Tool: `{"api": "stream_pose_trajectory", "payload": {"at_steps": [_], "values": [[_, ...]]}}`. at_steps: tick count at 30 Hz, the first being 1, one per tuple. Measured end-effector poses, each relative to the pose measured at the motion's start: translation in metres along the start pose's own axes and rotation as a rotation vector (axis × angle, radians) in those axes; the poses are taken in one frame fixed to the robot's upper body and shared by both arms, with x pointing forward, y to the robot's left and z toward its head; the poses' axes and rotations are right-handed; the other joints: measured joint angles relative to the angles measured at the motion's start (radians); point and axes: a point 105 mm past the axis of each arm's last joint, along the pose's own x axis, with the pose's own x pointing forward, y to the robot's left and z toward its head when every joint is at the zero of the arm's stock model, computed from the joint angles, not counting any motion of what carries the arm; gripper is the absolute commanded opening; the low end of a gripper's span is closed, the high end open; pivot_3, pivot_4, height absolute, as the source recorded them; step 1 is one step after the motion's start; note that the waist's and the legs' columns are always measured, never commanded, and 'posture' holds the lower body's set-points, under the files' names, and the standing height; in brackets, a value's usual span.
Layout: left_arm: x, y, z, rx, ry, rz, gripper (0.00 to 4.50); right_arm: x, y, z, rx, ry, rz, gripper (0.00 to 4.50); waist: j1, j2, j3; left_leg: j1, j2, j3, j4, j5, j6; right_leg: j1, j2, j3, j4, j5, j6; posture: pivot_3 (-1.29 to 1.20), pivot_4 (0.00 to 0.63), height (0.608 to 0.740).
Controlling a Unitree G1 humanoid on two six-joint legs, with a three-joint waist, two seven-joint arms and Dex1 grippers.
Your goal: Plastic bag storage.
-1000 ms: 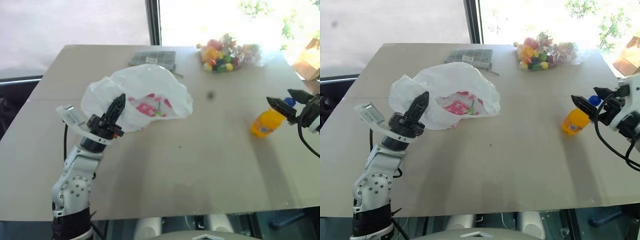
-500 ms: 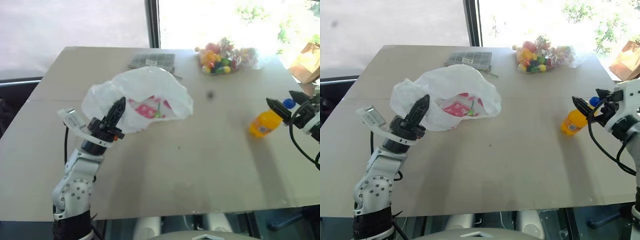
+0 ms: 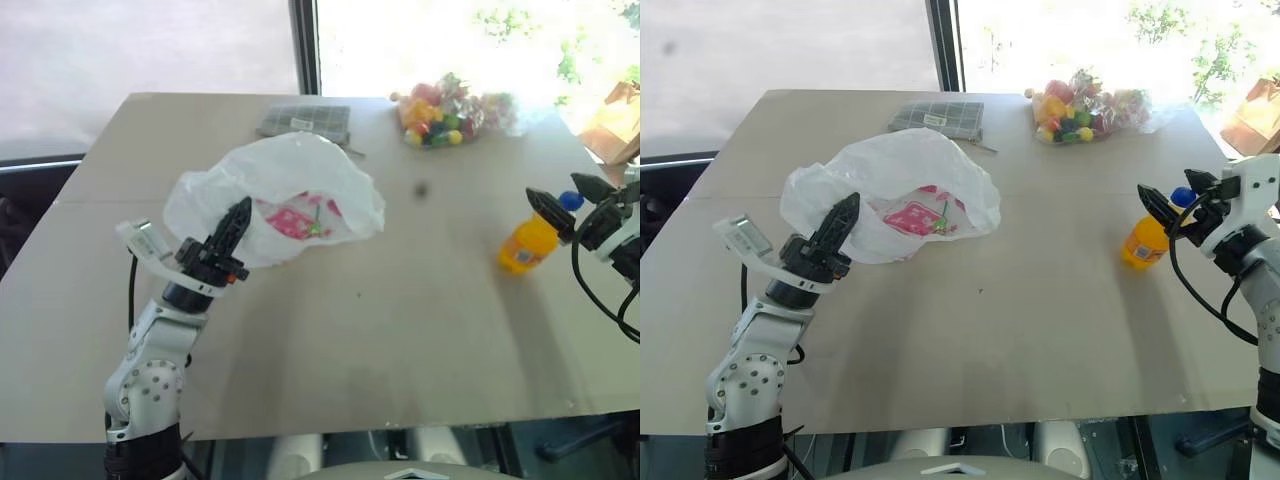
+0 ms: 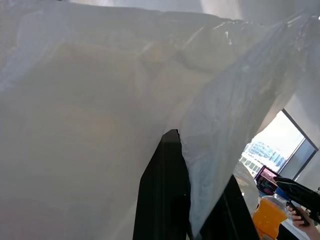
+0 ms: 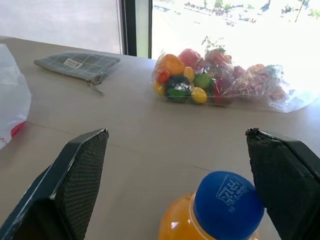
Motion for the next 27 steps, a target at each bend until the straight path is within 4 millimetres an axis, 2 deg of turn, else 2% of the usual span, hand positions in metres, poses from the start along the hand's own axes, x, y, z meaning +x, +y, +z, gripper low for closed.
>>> {"api": "stream_pose_trajectory", "payload": {"at_steps": [6,10,16,20,27], "values": [[0.0,0.0,0.0,0.0,0.0,-0.002,0.0,-0.002,0.001,-0.002,0.015,0.006,0.004,4.46,0.0,0.003,0.002,-0.002,0.0,0.0,0.0,0.0,0.0,-0.001,0.0,0.0,0.0,0.0,0.0,0.0,0.15,0.74],[0.0,-0.001,0.0,0.0,0.001,-0.007,0.0,-0.009,0.001,-0.019,0.045,0.073,-0.009,4.46,0.002,0.003,0.002,-0.002,-0.001,0.0,0.0,0.0,0.0,-0.001,0.0,0.0,-0.001,0.0,0.0,0.0,0.15,0.74],[0.001,-0.002,-0.001,-0.002,0.0,-0.012,0.0,-0.013,-0.003,-0.027,0.036,0.111,-0.04,4.46,0.001,0.003,0.002,-0.002,-0.001,-0.001,0.0,0.0,0.0,-0.001,0.0,0.0,-0.001,0.0,0.0,0.0,0.15,0.74],[0.001,-0.002,-0.001,0.0,0.0,-0.012,0.0,-0.014,-0.004,-0.046,0.08,0.163,-0.066,4.46,0.001,0.003,0.002,-0.002,-0.001,-0.001,0.0,0.0,0.0,-0.001,0.0,0.0,-0.001,0.0,0.0,0.0,0.15,0.74],[0.002,-0.002,-0.001,0.006,0.002,-0.012,0.0,-0.016,-0.015,-0.06,0.11,0.204,-0.111,4.46,0.001,0.003,0.002,-0.002,-0.001,-0.001,0.0,0.0,0.0,-0.001,0.0,0.0,-0.002,0.0,0.0,0.0,0.15,0.74]]}}
